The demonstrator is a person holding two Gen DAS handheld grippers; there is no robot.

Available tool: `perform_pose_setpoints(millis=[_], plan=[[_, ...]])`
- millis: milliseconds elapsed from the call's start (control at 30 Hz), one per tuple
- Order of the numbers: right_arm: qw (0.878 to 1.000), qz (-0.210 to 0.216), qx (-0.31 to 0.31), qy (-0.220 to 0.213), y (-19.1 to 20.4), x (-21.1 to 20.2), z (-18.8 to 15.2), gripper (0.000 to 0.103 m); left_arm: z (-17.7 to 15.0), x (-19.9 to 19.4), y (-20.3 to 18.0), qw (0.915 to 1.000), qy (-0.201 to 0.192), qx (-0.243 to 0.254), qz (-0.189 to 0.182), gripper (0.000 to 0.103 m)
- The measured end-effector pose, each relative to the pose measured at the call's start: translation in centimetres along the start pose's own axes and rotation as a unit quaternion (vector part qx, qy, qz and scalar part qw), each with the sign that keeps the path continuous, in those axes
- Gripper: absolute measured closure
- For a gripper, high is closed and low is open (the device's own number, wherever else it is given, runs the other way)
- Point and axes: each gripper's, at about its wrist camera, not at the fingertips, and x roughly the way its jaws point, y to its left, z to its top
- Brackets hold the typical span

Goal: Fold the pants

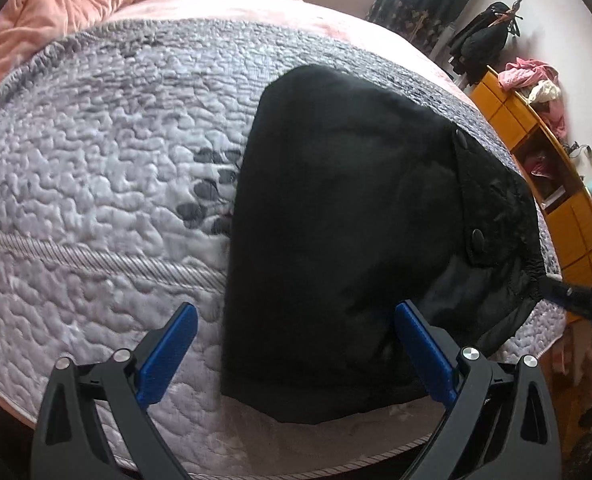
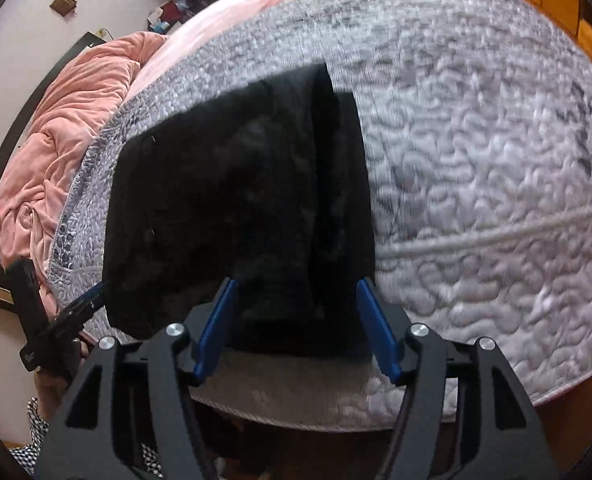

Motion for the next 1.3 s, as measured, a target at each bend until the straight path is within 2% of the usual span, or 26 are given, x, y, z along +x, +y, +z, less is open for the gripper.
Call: perform_pose_setpoints(millis=[67,100,200,333,467,600,633,667,700,767,833,900,1000,1133,1300], plan=[[0.999,0.027,0.014,0.014,-0.5,1.0,-0.3,0.066,-0.1,0.1,-0.1,1.0,0.002,-0.001,-0.001,0.004],[0.999,0.038,0.02,0.018,-0.6,1.3,-0.4,0.066,-0.1,0.2,-0.1,1.0,0.004,-0.002,0.0,0.004],[0.999,0.03,0.004,0.01,-0.1,1.0,-0.5,0.069,-0.2,0.3,-0.1,0.9999,0.009,-0.005,-0.001,0.004],[0.999,0.046,0.014,-0.017,-0.4,-1.4,-0.3,0.073,-0.2,-0.1,-0.3,1.0,0.01,-0.001,-0.001,0.004],[1.0,0.009,0.015,0.009,-0.8,0.4,-0.1,0.073,-0.3,0.2,-0.5,0.9999,0.016,0.002,-0.005,0.004],[1.0,-0.003,0.016,0.019,-0.5,1.7,-0.5,0.067,-0.4,0.4,-0.4,0.9996,0.022,0.009,-0.013,0.004],[1.0,-0.006,0.009,0.013,-0.2,1.2,-0.6,0.06,-0.1,0.3,0.0,0.9995,0.026,0.01,-0.018,0.004],[1.0,-0.008,0.007,0.007,0.0,0.8,-0.7,0.043,0.2,0.3,0.2,0.9992,0.029,0.01,-0.024,0.004],[1.0,-0.009,0.004,0.0,0.0,0.4,-0.7,0.037,0.5,0.2,0.6,0.9988,0.036,0.01,-0.034,0.004],[1.0,0.002,0.0,-0.014,-0.5,-0.7,-0.6,0.032,1.5,0.3,2.0,0.9964,0.054,0.0,-0.065,0.004],[0.999,0.033,0.021,-0.02,-1.9,-1.4,-0.5,0.024,2.2,0.9,3.3,0.9927,0.071,-0.013,-0.097,0.004],[0.997,0.064,0.047,-0.022,-3.5,-1.6,-0.2,0.024,2.5,1.8,4.4,0.9889,0.089,-0.024,-0.117,0.004],[0.991,0.114,0.071,-0.013,-5.5,-0.9,0.1,0.024,2.8,3.3,6.0,0.9783,0.114,-0.043,-0.167,0.004],[0.978,0.179,0.11,0.019,-7.8,1.4,0.9,0.022,3.0,5.3,7.2,0.9642,0.135,-0.062,-0.219,0.004],[0.969,0.208,0.123,0.044,-8.9,3.3,1.0,0.02,3.1,7.1,7.3,0.9474,0.153,-0.076,-0.27,0.004]])
